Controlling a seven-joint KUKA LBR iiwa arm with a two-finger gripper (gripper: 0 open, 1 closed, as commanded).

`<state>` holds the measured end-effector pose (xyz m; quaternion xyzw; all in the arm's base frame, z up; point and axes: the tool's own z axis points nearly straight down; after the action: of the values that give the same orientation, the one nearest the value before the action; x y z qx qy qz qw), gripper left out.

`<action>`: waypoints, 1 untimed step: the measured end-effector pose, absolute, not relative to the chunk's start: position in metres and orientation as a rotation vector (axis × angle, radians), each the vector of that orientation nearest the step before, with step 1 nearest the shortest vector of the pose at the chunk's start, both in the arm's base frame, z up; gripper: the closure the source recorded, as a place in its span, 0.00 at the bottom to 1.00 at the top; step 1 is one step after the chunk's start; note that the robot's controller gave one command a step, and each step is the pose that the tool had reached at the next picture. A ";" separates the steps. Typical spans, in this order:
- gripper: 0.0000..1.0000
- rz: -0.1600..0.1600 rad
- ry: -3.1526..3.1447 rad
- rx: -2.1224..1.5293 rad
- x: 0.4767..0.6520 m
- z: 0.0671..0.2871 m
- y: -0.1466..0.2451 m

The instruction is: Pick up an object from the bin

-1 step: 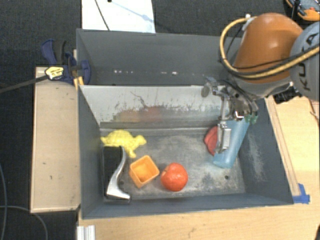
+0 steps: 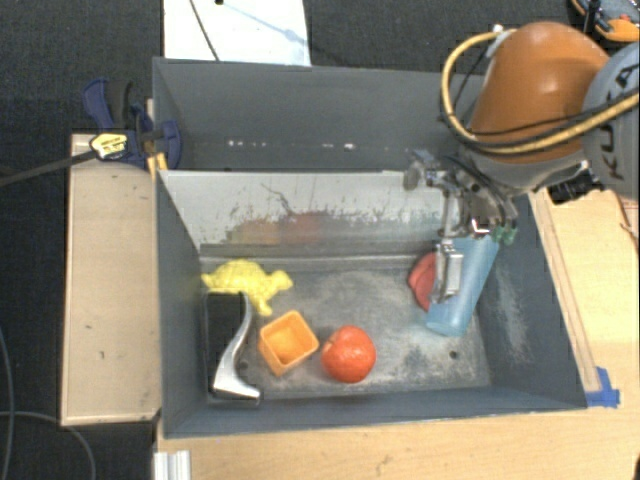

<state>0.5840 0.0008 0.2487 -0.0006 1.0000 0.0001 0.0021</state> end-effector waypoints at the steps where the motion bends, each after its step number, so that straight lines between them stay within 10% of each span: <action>1: 0.00 0.000 3.131 -0.006 0.565 0.203 0.028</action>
Offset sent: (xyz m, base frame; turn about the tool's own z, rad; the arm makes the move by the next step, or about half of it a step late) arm -0.0649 0.0205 -0.1285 0.0407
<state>0.5653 0.0281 0.2034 -0.0020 1.0000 -0.0001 0.0051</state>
